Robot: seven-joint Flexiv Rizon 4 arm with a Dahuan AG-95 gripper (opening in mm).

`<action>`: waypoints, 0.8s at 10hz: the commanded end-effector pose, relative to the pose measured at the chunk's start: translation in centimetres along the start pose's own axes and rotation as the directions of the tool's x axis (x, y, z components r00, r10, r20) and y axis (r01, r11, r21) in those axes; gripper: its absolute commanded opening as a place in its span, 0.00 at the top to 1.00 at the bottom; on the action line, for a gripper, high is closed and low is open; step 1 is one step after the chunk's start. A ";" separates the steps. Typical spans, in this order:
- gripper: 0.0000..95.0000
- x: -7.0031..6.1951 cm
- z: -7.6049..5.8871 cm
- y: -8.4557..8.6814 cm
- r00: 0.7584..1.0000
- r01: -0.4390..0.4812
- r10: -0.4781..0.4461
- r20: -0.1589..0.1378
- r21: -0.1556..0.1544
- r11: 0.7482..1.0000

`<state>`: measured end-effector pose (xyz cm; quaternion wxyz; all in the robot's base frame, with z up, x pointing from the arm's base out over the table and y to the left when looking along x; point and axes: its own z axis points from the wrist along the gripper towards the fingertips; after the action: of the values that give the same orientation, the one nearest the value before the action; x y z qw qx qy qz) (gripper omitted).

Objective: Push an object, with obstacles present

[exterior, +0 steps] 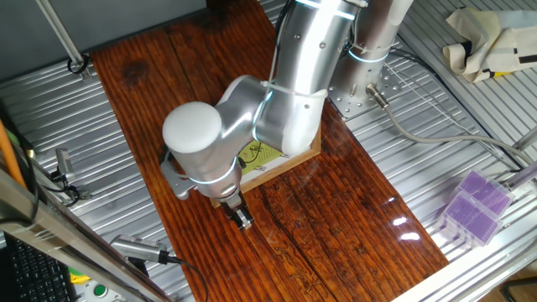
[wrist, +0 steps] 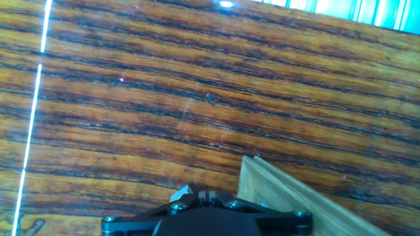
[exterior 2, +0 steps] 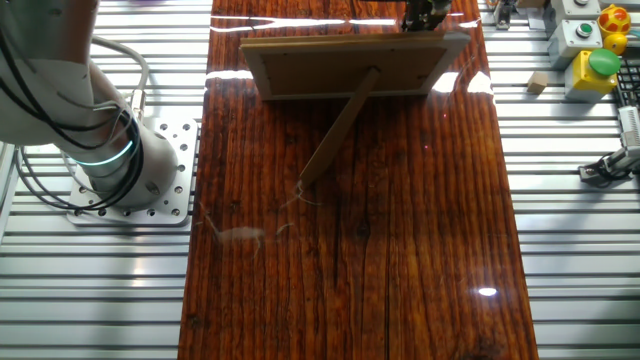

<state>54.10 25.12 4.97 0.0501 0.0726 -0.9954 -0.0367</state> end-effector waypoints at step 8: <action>1.00 -2.5 -9.7 -5.1 0.989 0.124 -0.122 -0.079 0.025 0.992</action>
<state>58.43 19.89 13.97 0.0859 0.1363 -0.9867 -0.0237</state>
